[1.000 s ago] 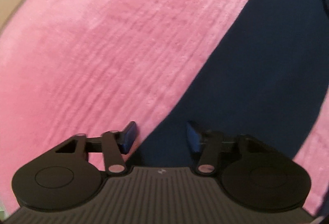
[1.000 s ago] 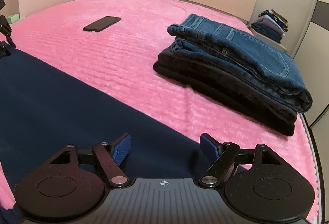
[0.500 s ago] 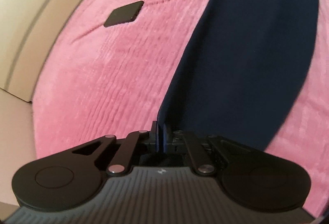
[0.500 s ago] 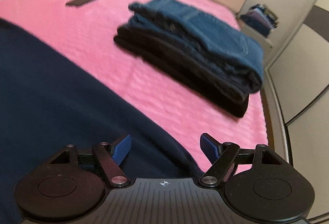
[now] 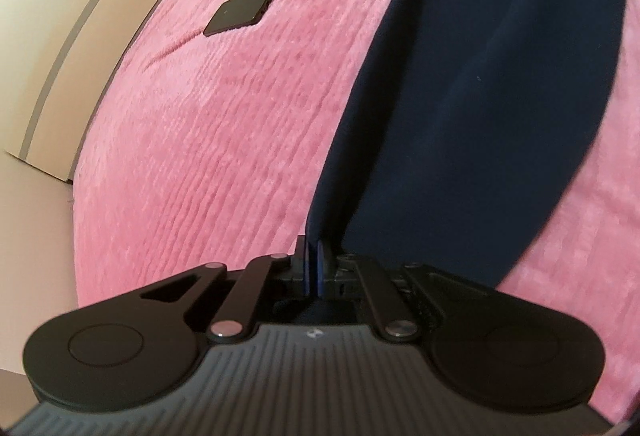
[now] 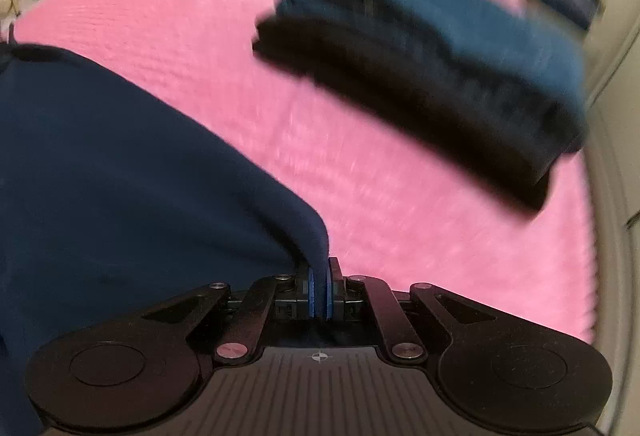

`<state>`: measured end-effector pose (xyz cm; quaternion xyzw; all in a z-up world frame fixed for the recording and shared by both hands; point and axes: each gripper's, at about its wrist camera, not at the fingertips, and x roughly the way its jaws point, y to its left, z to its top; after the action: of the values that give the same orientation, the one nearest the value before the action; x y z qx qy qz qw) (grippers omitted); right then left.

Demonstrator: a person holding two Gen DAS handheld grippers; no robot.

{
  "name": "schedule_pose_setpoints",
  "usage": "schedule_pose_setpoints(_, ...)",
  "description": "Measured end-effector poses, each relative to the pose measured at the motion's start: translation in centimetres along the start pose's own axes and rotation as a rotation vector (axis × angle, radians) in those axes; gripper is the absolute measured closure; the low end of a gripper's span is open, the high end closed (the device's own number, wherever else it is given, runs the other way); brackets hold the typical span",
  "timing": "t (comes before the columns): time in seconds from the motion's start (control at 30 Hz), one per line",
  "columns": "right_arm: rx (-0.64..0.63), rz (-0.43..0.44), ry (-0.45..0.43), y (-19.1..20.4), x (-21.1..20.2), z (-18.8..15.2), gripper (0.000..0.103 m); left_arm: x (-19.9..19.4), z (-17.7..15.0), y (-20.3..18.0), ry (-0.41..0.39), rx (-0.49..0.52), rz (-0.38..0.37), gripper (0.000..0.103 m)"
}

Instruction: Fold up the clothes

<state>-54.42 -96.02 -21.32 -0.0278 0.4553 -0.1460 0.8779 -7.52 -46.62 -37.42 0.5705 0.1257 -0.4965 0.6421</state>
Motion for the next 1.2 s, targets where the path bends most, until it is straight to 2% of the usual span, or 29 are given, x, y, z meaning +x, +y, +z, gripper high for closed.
schedule_pose_setpoints(0.07, -0.071, -0.089, -0.135, 2.1, -4.8, 0.2, 0.100, -2.2, -0.1, 0.2, -0.044, -0.024, 0.049, 0.102)
schedule_pose_setpoints(0.13, -0.175, -0.206, -0.274, 6.1, -10.4, -1.0, 0.100, -6.2, -0.5, 0.5, -0.114, -0.063, 0.118, 0.102)
schedule_pose_setpoints(0.23, -0.220, -0.296, -0.381, 12.0, -16.1, -5.5, 0.100, -14.2, -2.8, -0.6, -0.225, -0.125, 0.201, 0.102)
schedule_pose_setpoints(0.27, -0.194, -0.300, -0.384, 13.6, -17.0, -7.8, 0.100, -16.9, -4.1, -1.5, -0.251, -0.156, 0.198, 0.102)
schedule_pose_setpoints(0.33, -0.134, -0.294, -0.371, 16.4, -17.8, -12.3, 0.100, -20.9, -6.9, -4.4, -0.252, -0.198, 0.159, 0.102)
schedule_pose_setpoints(0.4, -0.042, -0.268, -0.309, 18.6, -16.6, -16.6, 0.100, -22.8, -9.6, -8.8, -0.192, -0.186, 0.110, 0.102)
schedule_pose_setpoints(0.47, 0.015, -0.254, -0.240, 20.4, -15.0, -19.6, 0.100, -23.0, -11.7, -13.5, -0.117, -0.154, 0.056, 0.102)
schedule_pose_setpoints(0.57, 0.027, -0.283, -0.185, 22.2, -14.2, -20.9, 0.100, -22.0, -13.4, -18.3, -0.038, -0.148, 0.012, 0.101)
schedule_pose_setpoints(0.73, 0.090, -0.320, -0.183, 23.8, -16.1, -21.3, 0.097, -21.2, -13.7, -20.9, 0.001, -0.154, 0.053, 0.101)
schedule_pose_setpoints(0.77, 0.128, -0.313, -0.190, 23.7, -16.6, -21.3, 0.076, -21.3, -13.6, -20.9, -0.003, -0.160, 0.062, 0.101)
schedule_pose_setpoints(0.8, 0.168, -0.304, -0.197, 23.5, -17.0, -21.3, 0.060, -21.5, -13.5, -20.9, -0.007, -0.167, 0.071, 0.101)
schedule_pose_setpoints(0.83, 0.220, -0.302, -0.210, 23.4, -17.5, -21.5, 0.027, -21.7, -13.5, -20.8, -0.011, -0.170, 0.077, 0.101)
schedule_pose_setpoints(0.87, 0.292, -0.285, -0.237, 23.2, -18.2, -21.9, 0.021, -21.7, -13.5, -20.8, -0.014, -0.169, 0.080, 0.101)
schedule_pose_setpoints(0.93, 0.441, -0.244, -0.295, 22.5, -19.8, -22.7, 0.021, -21.8, -13.6, -20.8, -0.015, -0.166, 0.081, 0.101)
schedule_pose_setpoints(1.03, 0.791, -0.154, -0.401, 19.9, -20.9, -24.2, 0.021, -21.8, -13.8, -20.9, -0.013, -0.167, 0.081, 0.101)
schedule_pose_setpoints(1.2, 1.075, -0.145, -0.388, 16.0, -19.4, -24.1, 0.024, -21.7, -13.8, -20.7, -0.007, -0.208, 0.068, 0.101)
